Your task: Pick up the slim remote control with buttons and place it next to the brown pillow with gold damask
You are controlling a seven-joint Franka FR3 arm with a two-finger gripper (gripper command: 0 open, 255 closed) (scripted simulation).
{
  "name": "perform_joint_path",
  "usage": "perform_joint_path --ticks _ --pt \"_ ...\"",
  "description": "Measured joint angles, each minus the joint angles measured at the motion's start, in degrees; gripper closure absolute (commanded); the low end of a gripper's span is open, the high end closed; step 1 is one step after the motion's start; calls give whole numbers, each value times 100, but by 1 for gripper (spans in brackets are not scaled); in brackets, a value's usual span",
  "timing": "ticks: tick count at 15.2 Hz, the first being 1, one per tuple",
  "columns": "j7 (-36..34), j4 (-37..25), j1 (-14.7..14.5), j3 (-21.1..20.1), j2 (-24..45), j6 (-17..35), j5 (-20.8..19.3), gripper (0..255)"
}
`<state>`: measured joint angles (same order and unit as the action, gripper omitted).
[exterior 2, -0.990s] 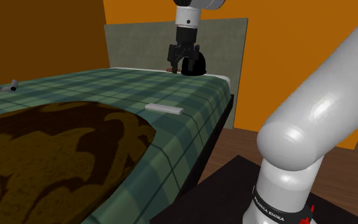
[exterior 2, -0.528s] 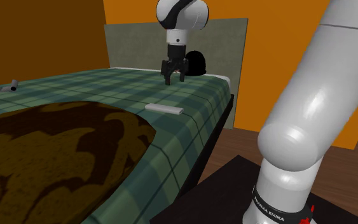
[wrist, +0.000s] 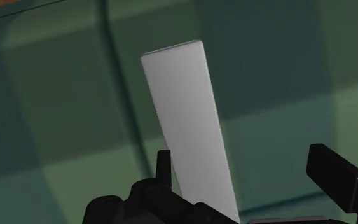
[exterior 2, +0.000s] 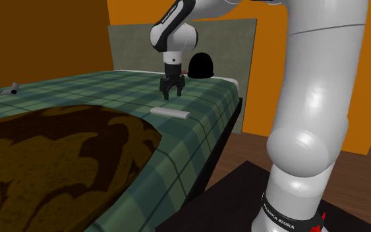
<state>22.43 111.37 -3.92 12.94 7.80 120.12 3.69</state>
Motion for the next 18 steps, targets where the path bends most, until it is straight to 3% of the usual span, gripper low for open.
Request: perform_joint_path --ticks 6,18 --pt "373 -866 118 -63 1142 82 223 0" --pt "439 -700 138 -106 1459 550 312 0"
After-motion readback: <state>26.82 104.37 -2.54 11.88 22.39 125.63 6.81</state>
